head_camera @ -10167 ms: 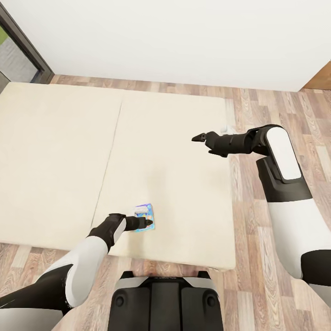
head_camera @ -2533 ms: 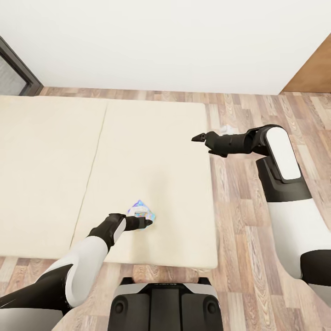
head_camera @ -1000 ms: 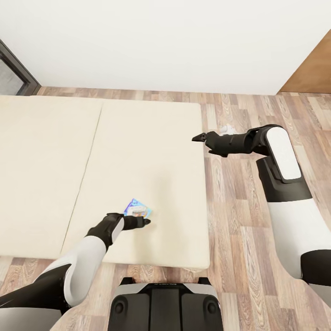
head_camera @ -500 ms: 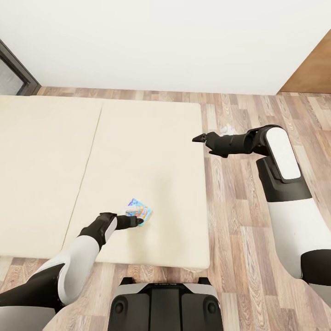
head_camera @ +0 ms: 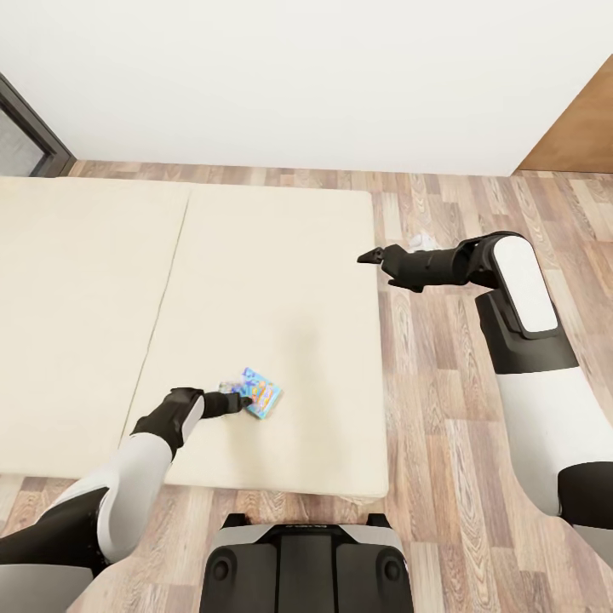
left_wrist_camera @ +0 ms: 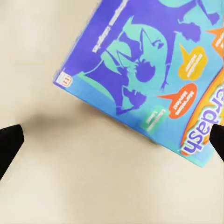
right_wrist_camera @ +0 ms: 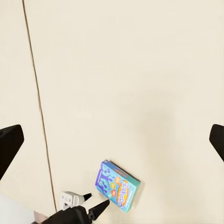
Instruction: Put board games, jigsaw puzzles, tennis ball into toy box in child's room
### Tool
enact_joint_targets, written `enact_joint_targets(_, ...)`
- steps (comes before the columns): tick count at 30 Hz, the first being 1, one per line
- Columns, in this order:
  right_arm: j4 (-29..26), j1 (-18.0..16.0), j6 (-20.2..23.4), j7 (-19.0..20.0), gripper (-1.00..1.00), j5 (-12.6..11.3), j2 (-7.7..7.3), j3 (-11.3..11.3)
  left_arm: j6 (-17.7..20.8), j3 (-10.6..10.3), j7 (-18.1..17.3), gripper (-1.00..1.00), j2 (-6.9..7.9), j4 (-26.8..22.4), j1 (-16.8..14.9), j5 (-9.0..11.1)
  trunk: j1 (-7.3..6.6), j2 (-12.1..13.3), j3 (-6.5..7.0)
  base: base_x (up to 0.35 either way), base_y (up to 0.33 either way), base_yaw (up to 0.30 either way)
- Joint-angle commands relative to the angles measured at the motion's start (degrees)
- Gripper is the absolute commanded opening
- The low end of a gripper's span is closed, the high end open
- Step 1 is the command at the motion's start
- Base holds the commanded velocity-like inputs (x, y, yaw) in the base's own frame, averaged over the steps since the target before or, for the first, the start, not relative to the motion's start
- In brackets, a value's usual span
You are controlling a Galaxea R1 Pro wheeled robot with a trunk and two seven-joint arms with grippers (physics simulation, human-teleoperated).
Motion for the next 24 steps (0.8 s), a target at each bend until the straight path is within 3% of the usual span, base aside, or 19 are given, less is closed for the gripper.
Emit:
enact_joint_targets(1,0.0,-0.1,0.0,-0.6,1.00,-0.5,-0.06,0.1,0.5,0.5,-0.4,1.00,0.02,-0.9,0.0,-0.6,0.03,-0.1,-0.07,0.000,0.000,0.000)
enact_joint_targets(11,0.4,-0.1,0.0,-0.7,1.00,-0.5,-0.17,0.1,3.4,0.4,-0.4,1.00,0.88,-8.1,-0.2,-0.6,0.03,-0.1,-0.07,0.000,0.000,0.000)
enact_joint_targets(24,2.5,-1.0,0.2,-2.7,1.00,-0.5,-0.19,0.3,3.9,0.4,0.3,1.00,0.88,-10.1,-0.6,-0.6,0.03,-0.1,-0.07,0.000,0.000,0.000)
